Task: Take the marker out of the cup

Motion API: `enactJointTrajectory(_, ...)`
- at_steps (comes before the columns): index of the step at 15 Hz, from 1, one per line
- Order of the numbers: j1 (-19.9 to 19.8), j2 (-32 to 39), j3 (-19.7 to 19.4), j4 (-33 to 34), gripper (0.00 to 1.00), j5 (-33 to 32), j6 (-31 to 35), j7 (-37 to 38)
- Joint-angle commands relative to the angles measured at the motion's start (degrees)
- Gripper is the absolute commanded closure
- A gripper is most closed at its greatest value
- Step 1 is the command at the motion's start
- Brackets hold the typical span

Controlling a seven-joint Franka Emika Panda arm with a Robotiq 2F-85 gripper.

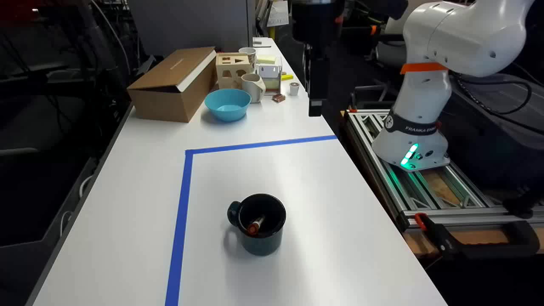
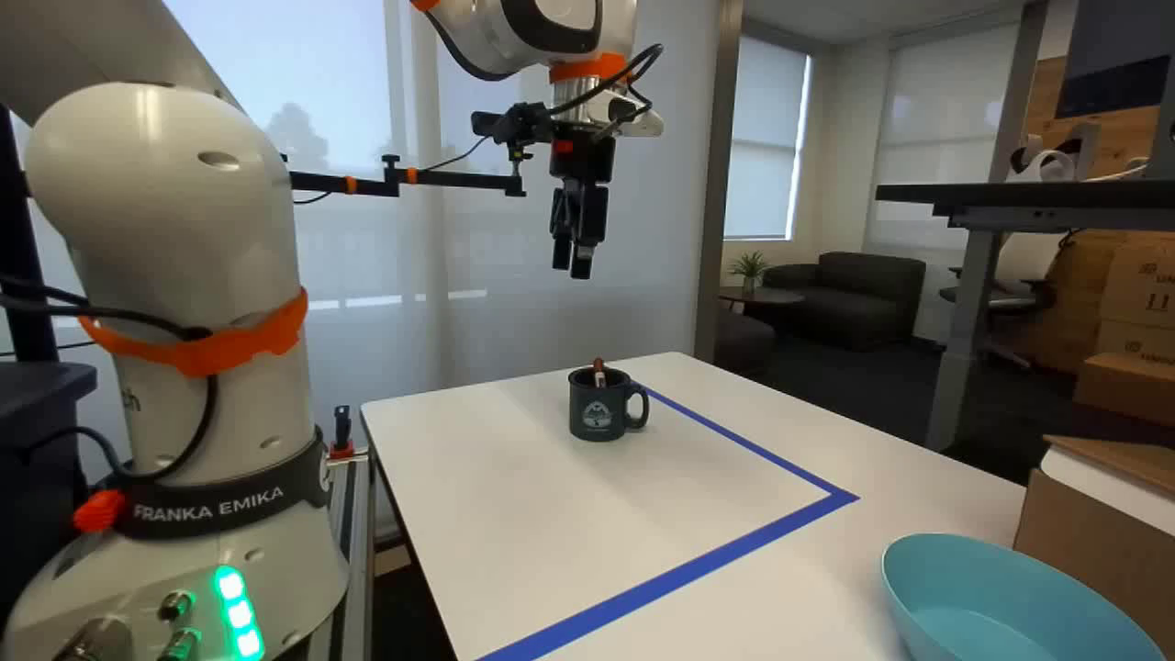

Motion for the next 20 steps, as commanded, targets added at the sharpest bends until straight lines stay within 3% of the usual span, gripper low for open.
enactJointTrajectory(1,0.41,0.07,-0.41,0.06,0.00,-0.25,-0.07,0.18)
enactJointTrajectory(7,-0.01,0.45,-0.09,0.08,0.00,-0.92,0.35,0.77)
enactJointTrajectory(11,-2.15,1.80,-0.22,-0.52,0.00,-9.58,3.93,-2.47)
enactJointTrajectory(15,-1.49,3.83,-1.85,-1.81,0.00,-16.62,13.48,-10.23)
enactJointTrajectory(20,1.44,6.79,-3.73,-5.17,0.00,-16.77,27.66,-20.69)
